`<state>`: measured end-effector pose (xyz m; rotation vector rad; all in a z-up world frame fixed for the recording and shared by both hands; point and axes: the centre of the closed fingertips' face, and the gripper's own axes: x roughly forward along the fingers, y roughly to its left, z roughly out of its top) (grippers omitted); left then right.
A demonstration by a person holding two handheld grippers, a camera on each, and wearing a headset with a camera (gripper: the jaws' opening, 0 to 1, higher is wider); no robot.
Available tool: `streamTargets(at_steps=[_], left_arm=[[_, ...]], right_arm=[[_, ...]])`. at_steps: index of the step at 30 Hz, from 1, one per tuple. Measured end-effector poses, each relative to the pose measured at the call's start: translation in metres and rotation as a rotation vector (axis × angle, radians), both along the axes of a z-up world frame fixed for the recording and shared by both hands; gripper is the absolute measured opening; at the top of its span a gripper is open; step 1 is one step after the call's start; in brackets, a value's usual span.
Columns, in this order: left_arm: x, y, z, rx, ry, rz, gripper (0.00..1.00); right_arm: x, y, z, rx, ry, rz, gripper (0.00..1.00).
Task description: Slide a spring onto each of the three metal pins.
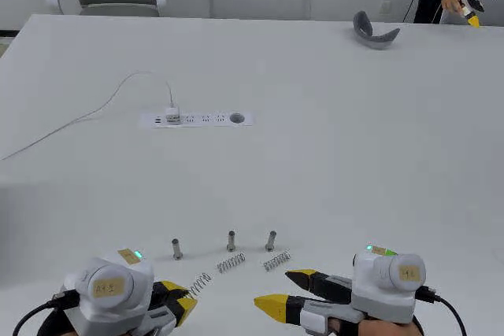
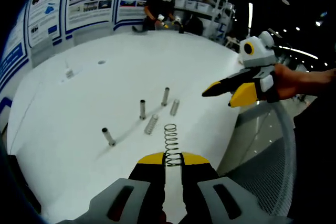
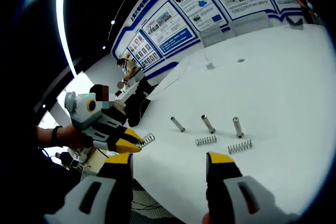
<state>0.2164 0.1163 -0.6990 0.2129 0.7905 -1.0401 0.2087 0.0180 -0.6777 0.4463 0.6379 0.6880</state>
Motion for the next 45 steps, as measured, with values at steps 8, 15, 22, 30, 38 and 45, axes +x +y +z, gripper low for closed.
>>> streamTargets(at_steps=[8, 15, 22, 30, 38, 45], left_arm=[[-0.013, -0.024, 0.005, -0.021, -0.004, -0.061, 0.1], [-0.027, -0.04, 0.006, -0.025, -0.014, -0.123, 0.1], [-0.035, -0.049, 0.009, -0.028, -0.025, -0.167, 0.1], [-0.035, -0.049, 0.009, -0.033, -0.03, -0.177, 0.1], [-0.037, -0.047, 0.006, 0.01, -0.085, -0.261, 0.1], [-0.035, -0.048, 0.009, 0.007, -0.102, -0.289, 0.1]], right_arm=[[-0.001, 0.021, 0.001, 0.029, 0.021, 0.072, 0.53], [-0.002, 0.037, -0.003, 0.067, 0.051, 0.107, 0.46], [-0.006, 0.044, -0.004, 0.133, 0.098, 0.112, 0.38], [-0.01, 0.047, -0.003, 0.161, 0.126, 0.123, 0.28], [-0.012, 0.048, 0.001, 0.18, 0.138, 0.139, 0.23], [-0.009, 0.049, 0.008, 0.179, 0.144, 0.179, 0.18]])
